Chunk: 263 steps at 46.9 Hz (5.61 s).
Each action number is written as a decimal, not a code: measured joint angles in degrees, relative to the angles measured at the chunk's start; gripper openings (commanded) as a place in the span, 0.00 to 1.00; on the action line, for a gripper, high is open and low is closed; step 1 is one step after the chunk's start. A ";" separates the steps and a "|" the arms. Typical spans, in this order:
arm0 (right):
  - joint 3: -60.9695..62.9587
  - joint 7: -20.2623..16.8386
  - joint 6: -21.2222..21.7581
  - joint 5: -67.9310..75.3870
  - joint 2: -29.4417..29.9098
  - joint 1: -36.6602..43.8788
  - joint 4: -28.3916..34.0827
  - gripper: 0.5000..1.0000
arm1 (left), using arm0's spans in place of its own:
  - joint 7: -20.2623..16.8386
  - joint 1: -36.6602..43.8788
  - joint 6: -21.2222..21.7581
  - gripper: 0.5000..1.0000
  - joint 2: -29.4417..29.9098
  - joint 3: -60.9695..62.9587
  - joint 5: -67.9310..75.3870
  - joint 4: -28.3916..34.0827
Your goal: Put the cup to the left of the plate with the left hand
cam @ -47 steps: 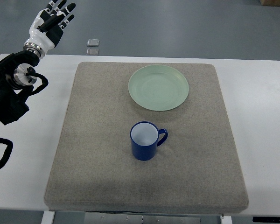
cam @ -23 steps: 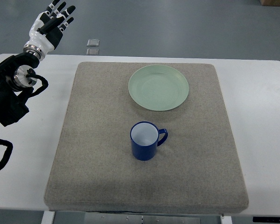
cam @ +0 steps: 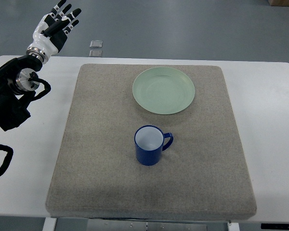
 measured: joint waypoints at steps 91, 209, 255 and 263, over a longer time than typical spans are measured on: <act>0.00 0.00 0.00 0.00 0.00 0.00 0.00 0.86 | -2.08 14.93 -16.60 0.99 24.59 23.27 26.26 -49.95; 0.00 0.00 0.00 0.00 0.00 0.00 0.00 0.86 | -3.63 15.03 -11.64 0.26 11.43 23.35 37.09 -45.74; 0.00 0.00 0.00 0.00 0.00 0.00 0.00 0.86 | -4.70 15.17 13.47 0.25 11.22 14.26 24.57 -36.20; 0.00 0.00 0.00 0.00 0.00 0.00 0.00 0.86 | -4.70 15.13 13.12 0.26 11.33 12.38 22.73 -29.94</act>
